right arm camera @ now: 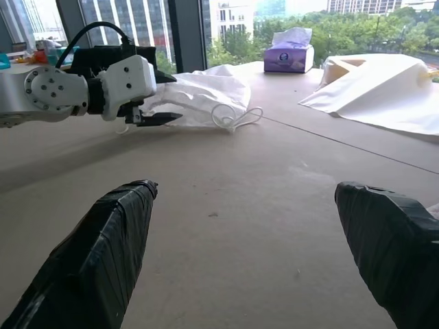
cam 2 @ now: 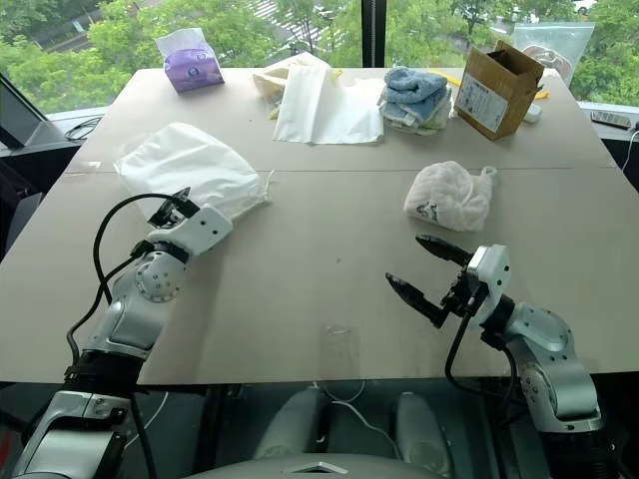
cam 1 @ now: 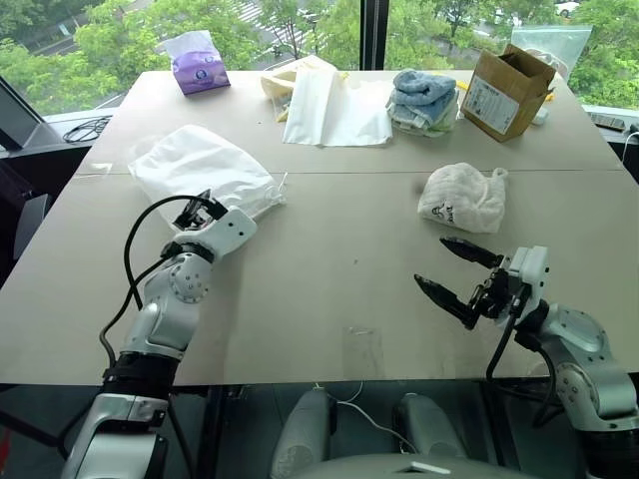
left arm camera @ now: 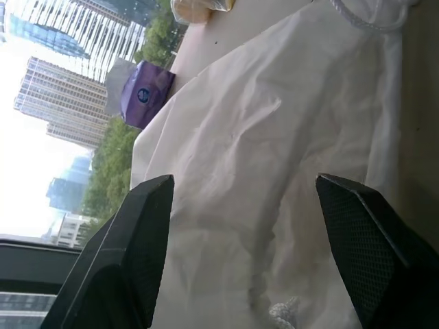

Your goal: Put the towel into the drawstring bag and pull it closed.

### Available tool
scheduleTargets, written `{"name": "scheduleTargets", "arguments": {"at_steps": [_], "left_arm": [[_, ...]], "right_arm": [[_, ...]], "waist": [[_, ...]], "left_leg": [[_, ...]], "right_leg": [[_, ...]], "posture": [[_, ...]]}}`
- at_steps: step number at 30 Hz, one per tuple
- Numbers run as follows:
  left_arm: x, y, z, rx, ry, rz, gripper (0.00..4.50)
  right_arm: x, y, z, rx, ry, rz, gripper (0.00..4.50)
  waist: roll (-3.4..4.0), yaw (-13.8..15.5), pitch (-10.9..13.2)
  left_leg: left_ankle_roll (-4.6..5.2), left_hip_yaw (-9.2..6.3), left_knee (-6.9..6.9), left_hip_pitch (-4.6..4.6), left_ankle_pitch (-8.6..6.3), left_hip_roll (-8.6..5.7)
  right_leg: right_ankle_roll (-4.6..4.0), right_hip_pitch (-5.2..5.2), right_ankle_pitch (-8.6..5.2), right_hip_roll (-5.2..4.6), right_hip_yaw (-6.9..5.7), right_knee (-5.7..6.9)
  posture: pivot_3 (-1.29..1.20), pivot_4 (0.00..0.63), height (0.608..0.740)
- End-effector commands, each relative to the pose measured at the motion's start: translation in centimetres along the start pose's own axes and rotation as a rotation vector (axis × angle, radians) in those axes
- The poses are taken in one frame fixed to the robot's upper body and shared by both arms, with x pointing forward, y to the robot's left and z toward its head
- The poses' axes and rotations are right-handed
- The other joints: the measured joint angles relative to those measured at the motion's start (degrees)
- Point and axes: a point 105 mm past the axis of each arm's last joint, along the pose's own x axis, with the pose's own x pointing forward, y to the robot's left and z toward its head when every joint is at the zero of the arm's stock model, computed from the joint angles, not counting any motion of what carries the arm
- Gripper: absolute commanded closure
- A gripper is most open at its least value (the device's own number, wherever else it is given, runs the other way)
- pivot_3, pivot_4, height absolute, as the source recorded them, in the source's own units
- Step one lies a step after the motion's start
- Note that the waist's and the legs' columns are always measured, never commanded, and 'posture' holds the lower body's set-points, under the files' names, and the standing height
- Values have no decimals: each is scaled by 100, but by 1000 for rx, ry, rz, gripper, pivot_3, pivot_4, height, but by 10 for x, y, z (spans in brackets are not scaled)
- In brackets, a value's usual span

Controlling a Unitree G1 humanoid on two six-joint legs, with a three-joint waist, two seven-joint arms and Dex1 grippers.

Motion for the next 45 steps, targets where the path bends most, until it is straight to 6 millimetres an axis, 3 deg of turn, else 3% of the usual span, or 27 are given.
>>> {"name": "scheduleTargets", "arguments": {"at_steps": [1,3,5,6,7,14,21,27,30,34,37,45], "left_arm": [[3,20,4,-15,-3,80,1978],[4,20,7,-24,-6,81,3039],[4,19,8,-24,-7,80,3738],[3,19,8,-24,-6,80,4349],[3,20,8,-24,-6,80,4441],[2,31,9,-67,-11,110,4441],[5,53,30,-373,-52,113,4441],[11,56,49,-664,-54,-22,4441],[16,67,51,-711,-45,-27,4441],[23,74,50,-716,-42,-22,4441],[25,74,50,-717,-47,-35,4441],[23,71,45,-721,-44,-44,4441]], "right_arm": [[0,6,8,-30,-6,59,0],[-2,7,6,-31,19,78,0],[-4,7,6,-31,25,81,0],[-4,7,7,-31,25,81,0],[-4,7,7,-31,24,81,0],[-3,-1,9,-62,25,34,0],[3,-59,7,-206,106,-347,0],[-1,-97,6,-283,268,-457,0],[-5,-138,14,-222,312,-633,0],[16,-168,24,-109,294,-688,0],[28,-177,18,-13,335,-599,0],[52,-190,13,308,270,-609,0]], "waist": [[0,1,0],[0,0,0],[0,-3,0],[0,-4,0],[0,-4,0],[0,-2,0],[-1,7,0],[-2,-11,-1],[-3,-103,1],[-5,-172,-1],[-5,-185,0],[-5,-176,0]], "left_leg": [[0,0,0,0,0,0],[0,0,1,0,0,0],[0,1,1,0,0,0],[0,1,1,0,0,0],[0,0,1,0,0,0],[0,1,2,0,0,0],[-23,2,8,-4,13,1],[-25,0,12,-8,15,-3],[-25,6,9,-12,15,-3],[-26,8,12,-14,16,-4],[-27,18,-1,-17,16,-6],[-28,15,21,-110,17,-3]], "right_leg": [[0,0,0,0,0,0],[0,0,0,0,0,0],[0,0,0,0,1,0],[0,0,0,0,1,0],[0,0,0,1,0,0],[0,-1,0,0,1,2],[0,-4,0,-2,0,5],[1,-4,0,-2,-5,7],[0,-11,1,2,2,7],[0,-16,1,2,5,12],[0,-27,1,3,12,8],[0,-118,2,-2,6,28]], "posture": [[0,150,740],[0,150,740],[0,150,740],[0,150,740],[0,150,740],[0,150,740],[0,150,740],[0,150,740],[0,150,740],[0,150,740],[0,150,740],[0,150,740]]}}
